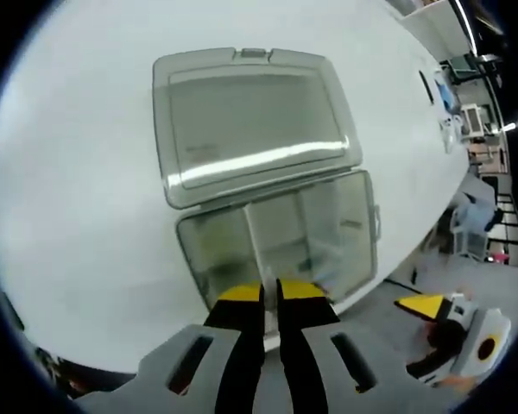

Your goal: Insert the divider into the dual guide fixture by aligning both edges with the guide slots and pushing it downward to the bottom, including one-sided entry, uneven engagement, binding, and posture correction.

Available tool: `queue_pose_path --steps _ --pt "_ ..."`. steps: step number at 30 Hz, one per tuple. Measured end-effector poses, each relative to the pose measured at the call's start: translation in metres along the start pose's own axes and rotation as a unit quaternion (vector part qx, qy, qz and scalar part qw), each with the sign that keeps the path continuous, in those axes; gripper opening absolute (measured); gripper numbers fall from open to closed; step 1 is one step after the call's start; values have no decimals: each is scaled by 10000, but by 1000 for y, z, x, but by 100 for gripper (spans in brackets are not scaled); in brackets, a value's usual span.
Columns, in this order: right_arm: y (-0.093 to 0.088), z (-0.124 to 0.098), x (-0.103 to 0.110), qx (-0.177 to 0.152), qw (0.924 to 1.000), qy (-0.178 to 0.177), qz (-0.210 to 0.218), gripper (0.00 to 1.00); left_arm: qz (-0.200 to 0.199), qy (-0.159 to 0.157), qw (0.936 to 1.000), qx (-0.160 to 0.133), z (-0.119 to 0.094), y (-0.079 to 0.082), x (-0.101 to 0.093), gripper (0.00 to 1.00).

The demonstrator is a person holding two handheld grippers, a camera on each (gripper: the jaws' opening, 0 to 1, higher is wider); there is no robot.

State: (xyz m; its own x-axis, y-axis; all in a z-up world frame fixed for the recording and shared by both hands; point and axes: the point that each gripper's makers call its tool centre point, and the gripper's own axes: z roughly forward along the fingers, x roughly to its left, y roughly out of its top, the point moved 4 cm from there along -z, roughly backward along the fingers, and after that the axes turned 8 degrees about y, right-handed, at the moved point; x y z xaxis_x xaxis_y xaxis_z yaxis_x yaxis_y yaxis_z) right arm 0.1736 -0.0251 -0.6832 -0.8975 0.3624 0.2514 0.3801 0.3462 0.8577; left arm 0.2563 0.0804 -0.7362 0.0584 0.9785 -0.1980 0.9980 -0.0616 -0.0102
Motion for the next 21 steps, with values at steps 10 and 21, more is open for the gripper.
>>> queue_pose_path --steps 10,21 --pt "-1 0 0 -5 10000 14 -1 49 40 50 10000 32 1 -1 -1 2" --pt "0 0 0 -12 10000 5 8 49 297 231 9993 32 1 -1 -4 2"
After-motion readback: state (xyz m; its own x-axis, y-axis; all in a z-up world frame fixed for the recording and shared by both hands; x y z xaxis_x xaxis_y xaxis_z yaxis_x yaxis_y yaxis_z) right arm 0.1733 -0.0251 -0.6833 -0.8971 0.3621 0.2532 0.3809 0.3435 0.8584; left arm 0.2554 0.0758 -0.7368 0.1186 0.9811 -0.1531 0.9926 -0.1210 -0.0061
